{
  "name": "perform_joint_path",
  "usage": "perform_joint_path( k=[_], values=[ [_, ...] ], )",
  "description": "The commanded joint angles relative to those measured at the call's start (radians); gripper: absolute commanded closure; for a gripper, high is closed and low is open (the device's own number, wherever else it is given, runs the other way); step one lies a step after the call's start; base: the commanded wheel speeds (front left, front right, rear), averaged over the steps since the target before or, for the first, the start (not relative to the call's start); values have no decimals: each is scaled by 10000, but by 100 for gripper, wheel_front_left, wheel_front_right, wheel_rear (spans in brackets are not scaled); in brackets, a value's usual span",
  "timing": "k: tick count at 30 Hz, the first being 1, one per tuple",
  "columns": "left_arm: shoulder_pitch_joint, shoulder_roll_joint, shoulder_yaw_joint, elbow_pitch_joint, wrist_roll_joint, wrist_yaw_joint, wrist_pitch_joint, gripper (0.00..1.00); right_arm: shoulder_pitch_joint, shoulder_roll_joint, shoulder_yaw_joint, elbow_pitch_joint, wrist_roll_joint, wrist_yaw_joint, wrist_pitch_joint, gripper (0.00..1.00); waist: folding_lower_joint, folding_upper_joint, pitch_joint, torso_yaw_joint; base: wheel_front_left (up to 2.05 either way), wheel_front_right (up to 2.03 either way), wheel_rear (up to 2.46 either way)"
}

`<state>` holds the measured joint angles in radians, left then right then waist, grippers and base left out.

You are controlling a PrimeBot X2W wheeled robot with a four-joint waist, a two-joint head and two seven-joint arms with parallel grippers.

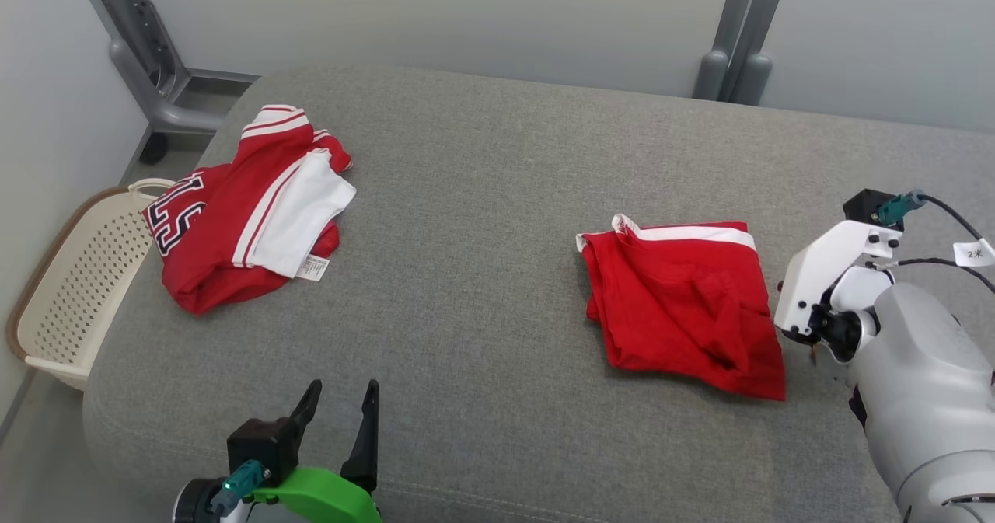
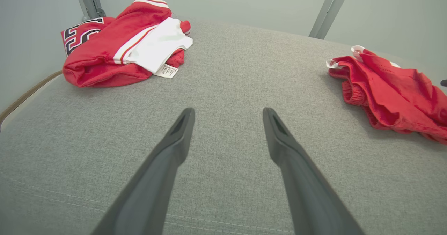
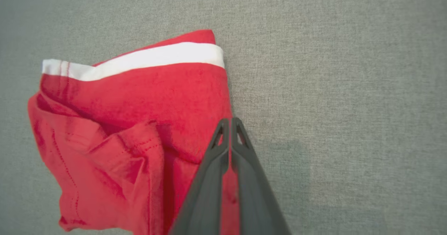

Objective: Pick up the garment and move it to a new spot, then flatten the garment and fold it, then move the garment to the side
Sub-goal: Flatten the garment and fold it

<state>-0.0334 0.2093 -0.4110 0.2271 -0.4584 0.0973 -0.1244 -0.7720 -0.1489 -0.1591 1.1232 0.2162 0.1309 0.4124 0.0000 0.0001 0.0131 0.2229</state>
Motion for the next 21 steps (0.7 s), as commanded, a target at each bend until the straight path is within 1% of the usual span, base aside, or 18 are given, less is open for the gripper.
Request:
perform_joint_path(
  k=[1, 6, 12, 18, 21],
  values=[
    [-125, 53, -8, 2, -90, 17, -64, 0, 213, 21, -46, 30, -114, -3, -78, 100, 0, -1, 20, 7, 0, 0, 0],
    [-163, 52, -58, 29, -111, 37, -41, 0, 477, 211, -15, 97, -346, -3, 20, 100, 0, -1, 57, 81, 0, 0, 0],
    [-124, 37, -91, 116, -163, 46, -73, 0, 702, 546, 197, -2, -324, -3, 170, 100, 0, -1, 2, 188, 0, 0, 0],
    [-179, 105, -117, 123, -166, 17, -79, 0, 845, 828, 645, -279, -58, -4, 300, 100, 0, -1, -8, 373, 0, 0, 0],
    [-168, 142, -108, 139, -193, 52, -70, 0, 969, 922, 1046, -483, 188, -3, 439, 100, 0, -1, -57, 447, 0, 0, 0]
  ],
)
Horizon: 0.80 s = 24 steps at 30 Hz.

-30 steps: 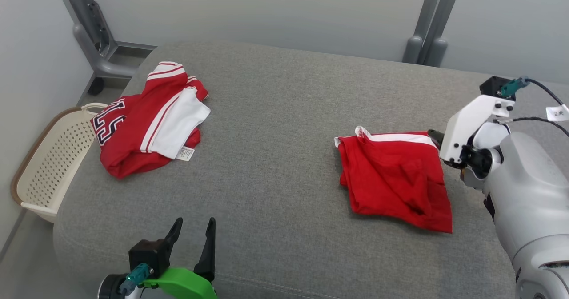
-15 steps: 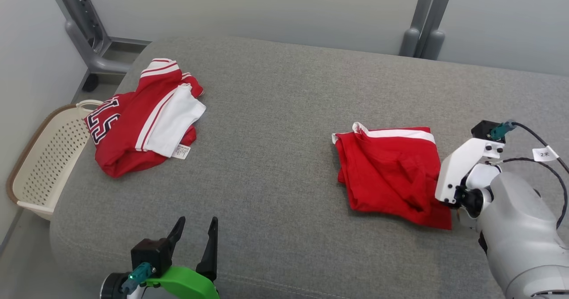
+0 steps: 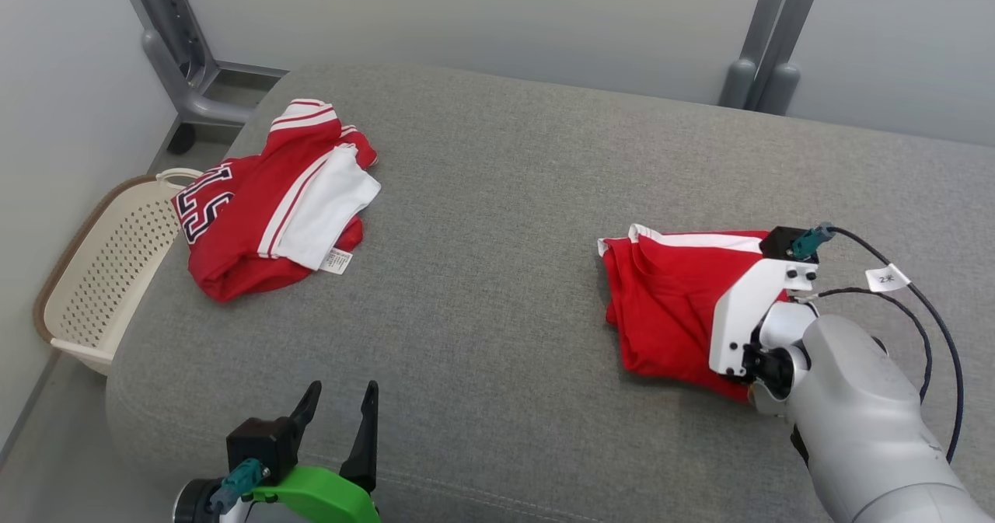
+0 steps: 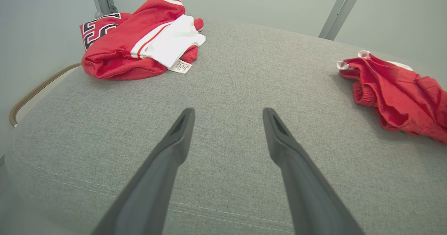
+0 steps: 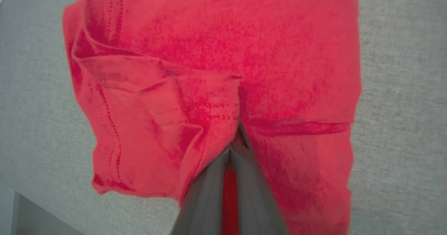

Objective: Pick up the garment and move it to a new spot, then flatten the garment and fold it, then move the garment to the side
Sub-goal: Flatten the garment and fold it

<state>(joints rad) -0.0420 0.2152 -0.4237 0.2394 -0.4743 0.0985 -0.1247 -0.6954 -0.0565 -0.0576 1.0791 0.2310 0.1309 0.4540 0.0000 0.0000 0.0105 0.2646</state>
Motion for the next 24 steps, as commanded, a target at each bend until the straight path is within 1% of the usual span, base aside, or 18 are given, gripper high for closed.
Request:
perform_joint_path(
  k=[1, 3, 6, 11, 19, 22, 24],
  values=[
    [-64, 98, 18, 23, -49, 44, -62, 0, 255, 16, 218, -115, 146, -4, 106, 100, 0, 0, -55, 51, 0, 0, 0],
    [-28, 117, 16, 22, -64, 58, -47, 0, 361, 39, 676, -336, 408, -3, 257, 100, 0, 0, -110, 88, 0, 0, 0],
    [-18, 135, -16, 29, -87, 58, -9, 0, 624, 64, 1679, -828, 1178, -3, 594, 100, 0, 0, -185, 171, 0, 0, 0],
    [105, 169, -70, -21, -88, 88, 35, 0, 1058, 49, 3075, -1665, 1776, -3, 1024, 100, 0, 0, -377, 358, 0, 0, 0],
    [260, 217, -128, -99, -136, 149, 73, 0, 1393, 48, 3961, -2023, 2326, -3, 1212, 100, 0, 0, -506, 591, 0, 0, 0],
    [310, 258, -100, -134, -159, 194, 62, 0, 1414, 47, 4369, -2267, 2726, -3, 1244, 100, 0, 0, -552, 638, 0, 0, 0],
    [335, 306, -73, -172, -179, 246, 49, 0, 1165, 39, 4449, -2483, 3038, -3, 1257, 100, 0, 0, -626, 614, 0, 0, 0]
  ],
)
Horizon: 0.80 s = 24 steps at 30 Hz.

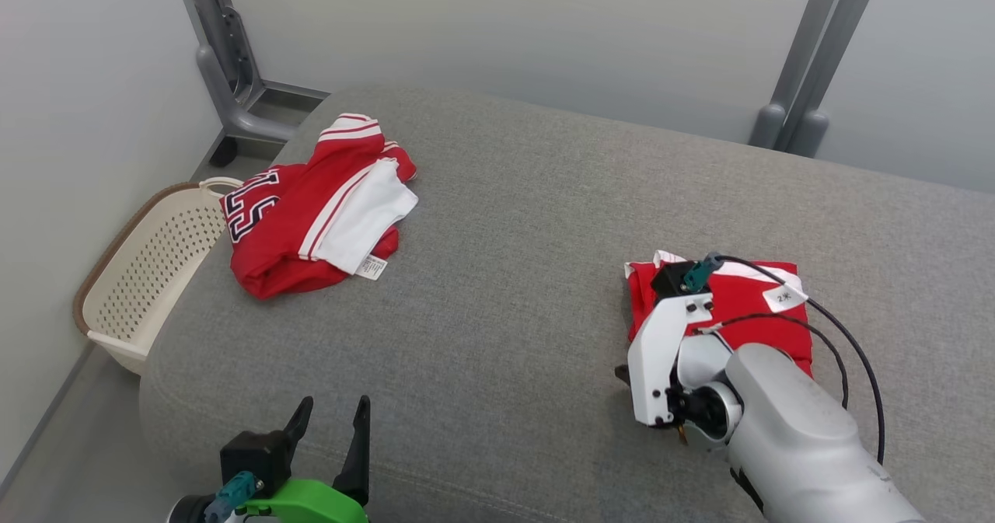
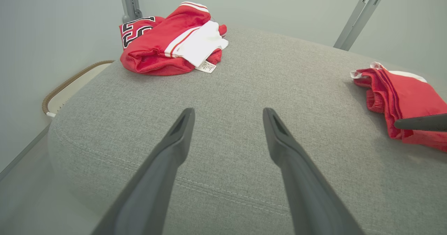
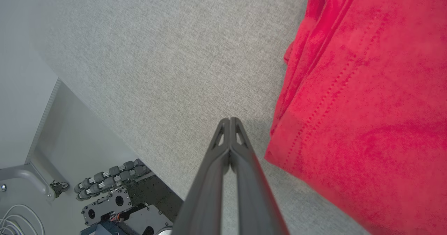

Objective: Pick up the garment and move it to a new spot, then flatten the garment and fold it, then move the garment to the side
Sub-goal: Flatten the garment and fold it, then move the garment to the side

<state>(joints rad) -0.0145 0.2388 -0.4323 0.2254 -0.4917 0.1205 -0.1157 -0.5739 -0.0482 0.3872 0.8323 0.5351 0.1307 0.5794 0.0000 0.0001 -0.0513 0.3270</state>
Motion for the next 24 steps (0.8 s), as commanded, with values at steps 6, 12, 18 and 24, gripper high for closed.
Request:
perform_joint_path(
  k=[6, 12, 18, 24],
  values=[
    [237, 157, 65, -157, -58, 129, -68, 0, -669, -110, -864, -59, -490, -2, -166, 0, 0, -1, -128, -270, 0, 0, 0],
    [227, 205, 32, -277, -72, 177, -38, 0, -879, -612, -2569, 14, -1464, -1, -394, 0, 0, -1, -96, -548, 0, 0, 0],
    [207, 186, -14, -344, -89, 196, -58, 0, -427, -971, -4226, 116, -2746, -1, -373, 0, 0, -1, 74, -762, 0, 0, 0],
    [-59, 186, -96, -353, -69, 123, -52, 0, 43, -663, -5719, -54, -3594, -1, -261, 0, 0, -1, 428, -799, 0, 0, 0]
  ],
)
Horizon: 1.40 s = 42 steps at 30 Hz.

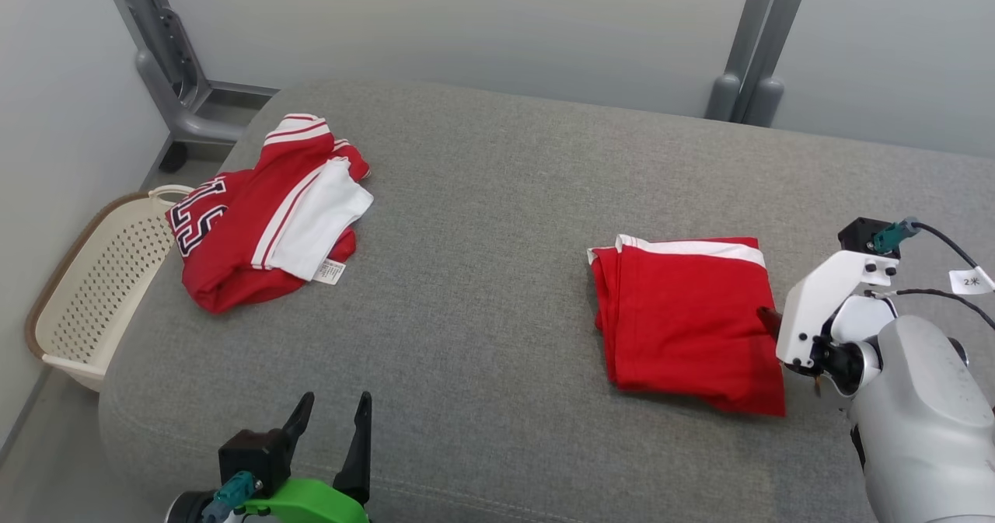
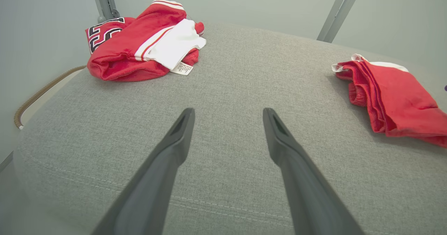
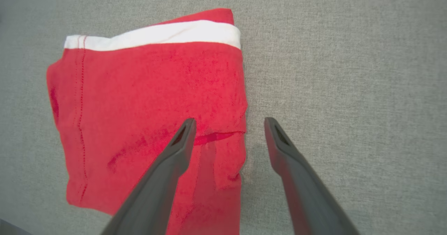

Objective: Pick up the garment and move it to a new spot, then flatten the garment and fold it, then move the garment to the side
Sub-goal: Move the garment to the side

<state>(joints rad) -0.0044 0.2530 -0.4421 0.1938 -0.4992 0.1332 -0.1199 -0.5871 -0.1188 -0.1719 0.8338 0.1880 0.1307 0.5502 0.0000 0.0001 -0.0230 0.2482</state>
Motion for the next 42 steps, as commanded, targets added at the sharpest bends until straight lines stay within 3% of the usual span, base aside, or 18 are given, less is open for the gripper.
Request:
perform_joint_path(
  k=[1, 12, 19, 20, 21, 24, 34, 42],
  values=[
    [-191, 46, -8, -38, 14, -17, -25, 0, 214, 88, -318, -138, -268, -1, 38, 0, 0, -1, 216, -10, 0, 0, 0],
    [-659, -25, -159, -41, 260, -27, -353, 0, 236, 562, -1879, -596, -1270, -1, 174, 0, 0, -1, 904, 245, 0, 0, 0],
    [-919, -2, -87, -83, 360, 50, -629, 0, 101, 649, -2212, -406, -1471, -1, 211, 1, 0, -1, 1255, 403, 0, 0, 0],
    [-963, -2, -71, -96, 388, 79, -684, 0, 94, 661, -2239, -353, -1484, -1, 250, 22, 0, -1, 1299, 424, 0, 0, 0],
    [-1001, 1, -45, -113, 400, 89, -708, 0, 85, 672, -2258, -299, -1495, -1, 275, 51, 0, -1, 1332, 440, 0, 0, 0],
    [-1106, 29, 21, -186, 437, 163, -854, 0, 84, 695, -2248, -138, -1475, -1, 336, 100, 0, -1, 1374, 470, 0, 0, 0],
    [-1033, 167, 154, -341, 312, 276, -870, 0, -108, 693, -1863, 203, -1165, -5, 166, 100, 0, -1, 1279, 252, 0, 0, 0],
    [-1097, 167, 11, -520, 280, 192, -774, 0, -606, 642, -1713, 181, -1373, -8, -118, 100, 0, -1, 1411, -548, 0, 0, 0]
  ],
)
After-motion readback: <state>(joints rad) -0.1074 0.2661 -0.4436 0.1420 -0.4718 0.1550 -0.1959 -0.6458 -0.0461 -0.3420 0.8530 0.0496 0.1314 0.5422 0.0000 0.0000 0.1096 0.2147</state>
